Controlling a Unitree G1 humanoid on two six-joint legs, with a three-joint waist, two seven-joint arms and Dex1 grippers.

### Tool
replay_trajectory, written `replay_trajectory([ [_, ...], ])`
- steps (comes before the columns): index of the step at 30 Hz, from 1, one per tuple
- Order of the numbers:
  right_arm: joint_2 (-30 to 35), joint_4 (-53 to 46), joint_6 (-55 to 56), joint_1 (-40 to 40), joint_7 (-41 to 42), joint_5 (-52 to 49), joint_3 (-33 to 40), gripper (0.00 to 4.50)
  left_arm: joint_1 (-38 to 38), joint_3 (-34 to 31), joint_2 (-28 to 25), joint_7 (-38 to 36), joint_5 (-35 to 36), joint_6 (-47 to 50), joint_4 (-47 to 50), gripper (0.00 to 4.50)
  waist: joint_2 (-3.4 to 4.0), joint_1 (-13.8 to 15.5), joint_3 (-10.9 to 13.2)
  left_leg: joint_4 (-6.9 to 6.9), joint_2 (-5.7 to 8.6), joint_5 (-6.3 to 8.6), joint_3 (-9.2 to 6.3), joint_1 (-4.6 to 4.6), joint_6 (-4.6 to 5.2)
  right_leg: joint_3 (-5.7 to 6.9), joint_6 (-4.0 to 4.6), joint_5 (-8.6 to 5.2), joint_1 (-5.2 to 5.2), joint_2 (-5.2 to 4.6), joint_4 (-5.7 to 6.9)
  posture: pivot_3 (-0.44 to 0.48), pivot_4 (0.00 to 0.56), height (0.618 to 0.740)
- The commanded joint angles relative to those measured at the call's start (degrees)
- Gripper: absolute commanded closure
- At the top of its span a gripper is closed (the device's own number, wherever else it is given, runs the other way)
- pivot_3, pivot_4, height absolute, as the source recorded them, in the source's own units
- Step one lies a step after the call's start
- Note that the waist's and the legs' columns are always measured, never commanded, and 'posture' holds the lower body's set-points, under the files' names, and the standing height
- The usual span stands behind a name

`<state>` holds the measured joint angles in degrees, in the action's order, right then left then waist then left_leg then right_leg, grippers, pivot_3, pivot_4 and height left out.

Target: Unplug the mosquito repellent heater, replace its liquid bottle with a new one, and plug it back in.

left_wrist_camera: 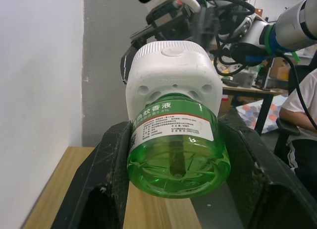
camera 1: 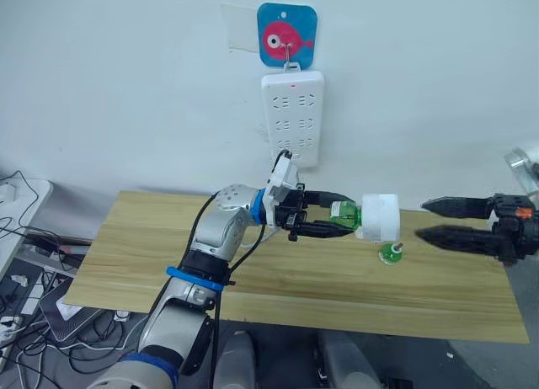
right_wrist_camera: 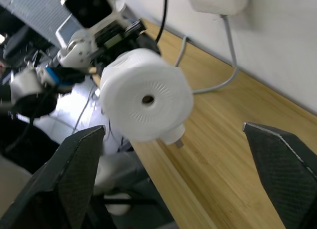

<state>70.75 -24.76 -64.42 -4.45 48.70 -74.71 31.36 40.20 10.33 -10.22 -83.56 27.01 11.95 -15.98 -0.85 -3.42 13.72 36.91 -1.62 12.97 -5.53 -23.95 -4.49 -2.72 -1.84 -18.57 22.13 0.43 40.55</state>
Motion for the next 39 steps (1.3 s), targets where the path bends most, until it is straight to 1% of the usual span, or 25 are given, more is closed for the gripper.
replay_trajectory([
  [1, -2.3, -3.9, 6.3, 1.4, 3.7, 5.9, 2.6, 0.03, 0.6, -0.7, -0.5, -2.3, 2.1, -0.1, 1.9, 2.24, 0.00, 0.0, 0.0, 0.00, 0.00, 0.00, 0.01, -0.01, 0.00, -0.01, 0.01, 0.00, 0.00, 0.00, -0.01, -0.082, 0.195, 0.740],
  [8, -4.3, -8.9, 12.2, 3.6, 8.2, 11.8, 2.4, 0.03, 0.5, -0.7, -1.2, -3.6, 2.7, 0.2, 2.1, 2.24, -0.01, 0.1, 0.0, 0.01, 0.02, 0.00, 0.00, -0.02, 0.00, 0.00, 0.15, 0.09, -0.01, -0.02, -0.01, -0.091, 0.187, 0.740],
  [13, -6.3, -11.3, 13.8, 4.1, 7.7, 12.3, 1.8, 0.03, 1.5, -0.9, -0.9, -4.2, 2.9, 0.1, 1.3, 2.24, -0.01, 0.1, 0.0, 0.02, 0.02, 0.00, -0.01, -0.01, 0.00, 0.01, 0.19, 0.11, -0.03, -0.02, -0.01, -0.096, 0.181, 0.740],
  [18, -8.5, -12.6, 15.4, 2.9, 5.7, 13.1, -1.0, 0.03, 1.4, -0.5, -1.1, -5.0, 3.1, 0.7, 1.8, 2.24, -0.01, 0.1, 0.0, 0.02, 0.03, 0.00, -0.02, 0.01, 0.00, 0.01, 0.20, 0.12, -0.04, -0.02, 0.00, -0.095, 0.177, 0.740],
  [24, -9.3, -13.7, 16.6, 1.7, 4.6, 13.3, -3.2, 0.03, 1.5, -0.4, -1.0, -5.2, 3.1, 1.1, 1.9, 2.24, -0.01, 0.1, 0.0, 0.04, 0.03, 0.00, -0.03, 0.01, -0.01, 0.01, 0.20, 0.12, -0.05, -0.02, 0.01, -0.094, 0.176, 0.740],
  [31, -10.7, -14.5, 17.8, -2.6, 1.8, 13.8, -8.1, 0.03, 0.9, -0.1, -0.8, -5.0, 3.2, 1.6, 2.8, 2.24, -0.01, 0.0, 0.0, 0.05, 0.03, 0.00, -0.03, 0.02, -0.01, 0.01, 0.20, 0.12, -0.05, -0.02, 0.04, -0.091, 0.178, 0.740],
  [36, -11.1, -14.1, 18.4, -3.8, 1.5, 14.7, -10.2, 0.03, 0.8, -0.2, -0.6, -4.7, 3.2, 1.8, 2.9, 2.24, 0.00, 0.1, 0.0, 0.05, 0.03, 0.00, -0.05, 0.02, -0.01, 0.02, 0.21, 0.12, -0.05, -0.03, 0.05, -0.091, 0.178, 0.740],
  [38, -11.2, -14.0, 18.7, -4.0, 1.7, 15.0, -10.6, 0.38, 0.8, -0.2, -0.6, -4.7, 3.2, 1.8, 2.9, 2.24, 0.00, 0.1, 0.0, 0.05, 0.03, 0.00, -0.05, 0.02, -0.01, 0.02, 0.21, 0.12, -0.05, -0.03, 0.05, -0.091, 0.178, 0.740],
  [39, -11.2, -13.9, 18.8, -3.9, 1.8, 15.1, -10.7, 0.59, 0.7, -0.2, -0.6, -4.6, 3.2, 1.9, 3.0, 2.24, -0.02, 0.1, 0.0, 0.05, 0.03, 0.00, -0.05, 0.02, -0.01, 0.02, 0.21, 0.12, -0.05, -0.03, 0.06, -0.084, 0.190, 0.740],
])
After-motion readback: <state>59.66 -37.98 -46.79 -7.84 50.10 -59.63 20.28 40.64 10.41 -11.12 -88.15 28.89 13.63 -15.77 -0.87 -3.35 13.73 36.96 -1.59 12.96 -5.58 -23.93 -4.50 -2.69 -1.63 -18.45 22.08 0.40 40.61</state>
